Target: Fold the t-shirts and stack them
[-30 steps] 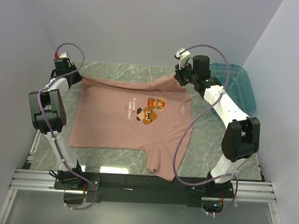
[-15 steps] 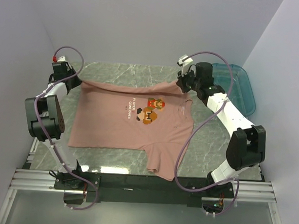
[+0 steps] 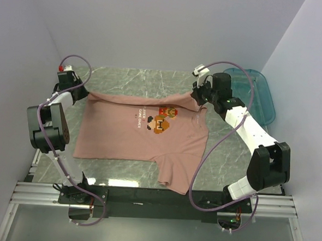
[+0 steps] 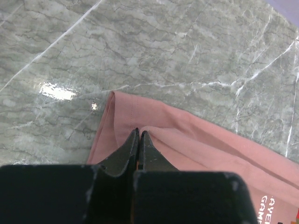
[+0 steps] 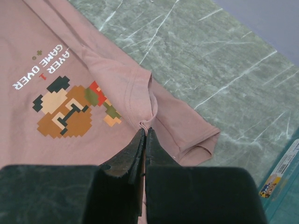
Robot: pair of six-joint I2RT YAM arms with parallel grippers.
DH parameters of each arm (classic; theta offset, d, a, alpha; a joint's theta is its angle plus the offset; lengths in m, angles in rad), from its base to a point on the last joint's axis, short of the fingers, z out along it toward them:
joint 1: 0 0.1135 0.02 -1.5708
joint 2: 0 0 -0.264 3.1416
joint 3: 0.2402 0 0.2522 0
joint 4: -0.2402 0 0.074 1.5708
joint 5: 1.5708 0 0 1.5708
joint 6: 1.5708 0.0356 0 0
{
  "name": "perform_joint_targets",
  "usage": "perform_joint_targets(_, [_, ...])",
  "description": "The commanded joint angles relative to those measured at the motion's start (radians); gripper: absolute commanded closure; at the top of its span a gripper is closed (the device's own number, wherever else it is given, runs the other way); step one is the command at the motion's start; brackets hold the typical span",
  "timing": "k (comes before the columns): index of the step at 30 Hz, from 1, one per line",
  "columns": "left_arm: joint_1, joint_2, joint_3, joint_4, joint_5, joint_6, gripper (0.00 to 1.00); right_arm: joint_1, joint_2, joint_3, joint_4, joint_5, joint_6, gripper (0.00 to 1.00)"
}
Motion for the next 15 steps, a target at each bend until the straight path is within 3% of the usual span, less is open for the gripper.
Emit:
perform_joint_targets(1, [0.005,-0.045,-0.006,0.026,0.002,0.018,1.0,-0.006,-0.039,-0.017,0.028,-0.011,0.001,1.0])
perform_joint_targets(15, [0.006,-0.066,-0.045,0.035,-0.012,0.022,0.99,-0.008,-0.045,-0.051,0.028,-0.008,-0.013,1.0])
